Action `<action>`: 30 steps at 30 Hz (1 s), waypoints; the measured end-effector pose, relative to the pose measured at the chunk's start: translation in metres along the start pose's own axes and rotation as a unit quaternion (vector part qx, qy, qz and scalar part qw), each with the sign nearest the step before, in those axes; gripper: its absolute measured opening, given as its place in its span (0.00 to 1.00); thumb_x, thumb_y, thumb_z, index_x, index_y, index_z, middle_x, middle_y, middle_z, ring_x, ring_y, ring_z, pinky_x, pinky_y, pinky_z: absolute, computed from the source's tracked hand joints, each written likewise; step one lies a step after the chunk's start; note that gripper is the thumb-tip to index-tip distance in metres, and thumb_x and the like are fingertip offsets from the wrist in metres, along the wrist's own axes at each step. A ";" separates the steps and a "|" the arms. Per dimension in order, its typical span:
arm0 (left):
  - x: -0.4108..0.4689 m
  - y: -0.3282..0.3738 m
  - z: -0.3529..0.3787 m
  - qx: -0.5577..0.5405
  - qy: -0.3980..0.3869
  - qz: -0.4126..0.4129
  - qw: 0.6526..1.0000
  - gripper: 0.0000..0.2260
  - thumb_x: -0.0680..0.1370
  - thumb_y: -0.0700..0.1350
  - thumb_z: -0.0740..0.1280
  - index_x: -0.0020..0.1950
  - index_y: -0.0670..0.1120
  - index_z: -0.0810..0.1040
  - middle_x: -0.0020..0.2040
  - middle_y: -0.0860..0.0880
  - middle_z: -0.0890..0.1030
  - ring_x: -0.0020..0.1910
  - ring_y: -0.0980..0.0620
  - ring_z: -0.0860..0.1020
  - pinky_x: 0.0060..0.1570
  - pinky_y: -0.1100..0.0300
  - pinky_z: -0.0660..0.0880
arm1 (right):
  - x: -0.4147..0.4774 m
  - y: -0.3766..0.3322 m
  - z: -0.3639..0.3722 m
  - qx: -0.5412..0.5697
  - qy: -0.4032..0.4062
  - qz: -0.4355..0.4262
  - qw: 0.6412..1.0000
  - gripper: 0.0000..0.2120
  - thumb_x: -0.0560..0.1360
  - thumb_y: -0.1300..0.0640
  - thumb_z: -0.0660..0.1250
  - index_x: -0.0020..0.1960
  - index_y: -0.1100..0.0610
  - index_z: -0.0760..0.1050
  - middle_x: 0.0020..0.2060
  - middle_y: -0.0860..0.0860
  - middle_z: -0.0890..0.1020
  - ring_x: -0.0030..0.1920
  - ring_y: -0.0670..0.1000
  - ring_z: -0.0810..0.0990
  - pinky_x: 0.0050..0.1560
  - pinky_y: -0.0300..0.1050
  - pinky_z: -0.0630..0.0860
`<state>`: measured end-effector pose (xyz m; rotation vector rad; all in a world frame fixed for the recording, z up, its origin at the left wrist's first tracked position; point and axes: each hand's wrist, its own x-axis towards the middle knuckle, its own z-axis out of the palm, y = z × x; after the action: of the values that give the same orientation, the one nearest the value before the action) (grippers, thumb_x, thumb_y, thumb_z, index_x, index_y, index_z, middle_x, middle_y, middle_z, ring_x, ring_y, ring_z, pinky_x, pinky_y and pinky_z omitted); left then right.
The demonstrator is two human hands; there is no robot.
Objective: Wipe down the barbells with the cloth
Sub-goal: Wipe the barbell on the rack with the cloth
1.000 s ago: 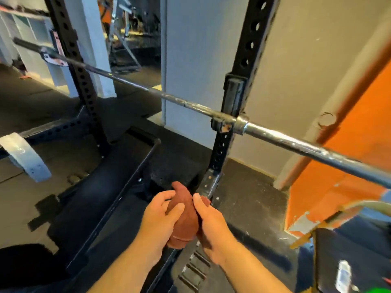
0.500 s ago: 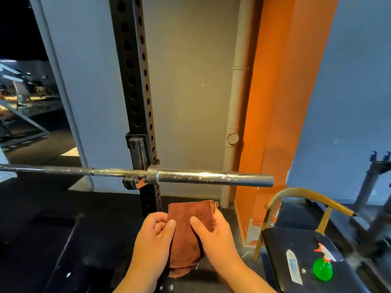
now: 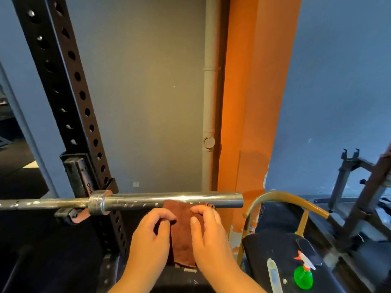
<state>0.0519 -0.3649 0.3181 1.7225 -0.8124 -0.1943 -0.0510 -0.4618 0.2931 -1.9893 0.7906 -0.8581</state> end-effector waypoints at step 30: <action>0.104 -0.032 0.046 0.323 -0.119 0.201 0.917 0.28 0.51 0.43 0.87 0.46 0.64 0.85 0.39 0.61 0.73 0.40 0.52 0.77 0.41 0.58 0.70 | 0.095 0.033 0.009 -0.450 0.058 -0.077 0.888 0.14 0.68 0.52 0.58 0.47 0.43 0.79 0.42 0.47 0.75 0.40 0.51 0.69 0.42 0.47 0.65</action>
<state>0.1190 -0.4614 0.3034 2.1080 -1.5163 0.1733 0.0033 -0.5462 0.2877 -2.8581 1.2698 -0.7682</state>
